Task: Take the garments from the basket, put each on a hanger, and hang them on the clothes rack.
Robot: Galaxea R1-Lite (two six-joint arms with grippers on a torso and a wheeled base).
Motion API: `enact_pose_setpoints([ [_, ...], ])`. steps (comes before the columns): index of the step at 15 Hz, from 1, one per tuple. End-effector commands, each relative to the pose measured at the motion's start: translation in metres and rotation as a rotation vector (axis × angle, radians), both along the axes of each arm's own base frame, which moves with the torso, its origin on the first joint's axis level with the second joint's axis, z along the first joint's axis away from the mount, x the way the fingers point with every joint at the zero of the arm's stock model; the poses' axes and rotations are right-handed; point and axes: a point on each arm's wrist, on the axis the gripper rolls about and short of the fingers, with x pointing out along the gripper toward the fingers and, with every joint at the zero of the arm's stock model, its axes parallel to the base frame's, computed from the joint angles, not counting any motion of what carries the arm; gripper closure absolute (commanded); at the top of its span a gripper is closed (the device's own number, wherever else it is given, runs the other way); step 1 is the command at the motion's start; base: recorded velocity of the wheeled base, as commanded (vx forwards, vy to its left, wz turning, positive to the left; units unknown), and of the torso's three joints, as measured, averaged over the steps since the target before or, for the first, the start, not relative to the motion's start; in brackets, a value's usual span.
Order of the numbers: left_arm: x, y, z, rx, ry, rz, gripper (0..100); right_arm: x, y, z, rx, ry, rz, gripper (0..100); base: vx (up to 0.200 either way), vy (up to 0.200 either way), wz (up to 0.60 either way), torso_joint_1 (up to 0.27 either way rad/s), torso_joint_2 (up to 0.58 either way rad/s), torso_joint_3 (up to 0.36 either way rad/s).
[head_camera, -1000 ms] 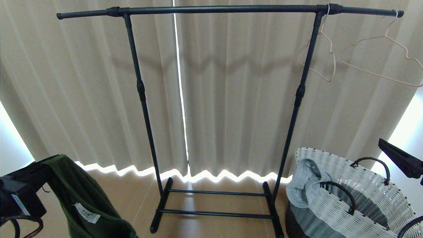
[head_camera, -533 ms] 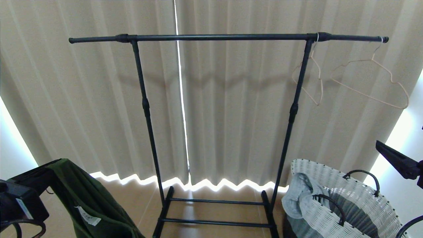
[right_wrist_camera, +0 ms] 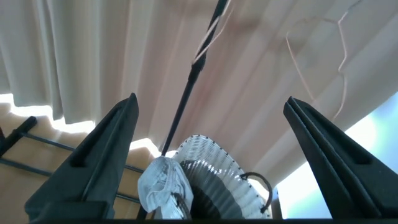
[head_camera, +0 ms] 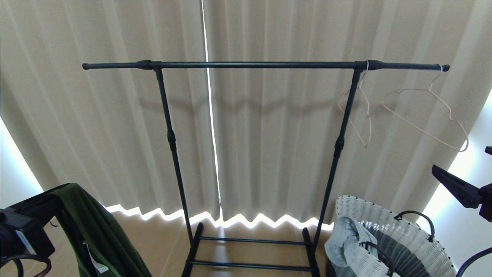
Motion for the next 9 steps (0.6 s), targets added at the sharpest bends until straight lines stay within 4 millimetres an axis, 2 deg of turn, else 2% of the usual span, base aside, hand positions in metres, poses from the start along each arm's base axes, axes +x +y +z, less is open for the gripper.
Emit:
enact_pose_setpoints([
  [1, 0.000, 0.000, 0.000, 0.000, 0.002, 0.000, 100, 0.004, 0.000, -0.003, -0.002, 0.021, -0.001, 0, 0.000, 0.000, 0.00, 0.242, -0.50, -0.266],
  [5, -0.004, 0.000, 0.001, -0.005, -0.016, -0.004, 100, 0.008, 0.000, -0.005, -0.008, 0.037, -0.005, 0, 0.000, 0.000, 0.00, 0.248, -0.51, -0.266],
  [9, -0.004, 0.000, 0.003, -0.007, -0.023, -0.004, 100, 0.015, 0.000, -0.011, -0.013, 0.111, -0.011, 0, 0.000, 0.000, 0.00, 0.078, -0.15, -0.079],
])
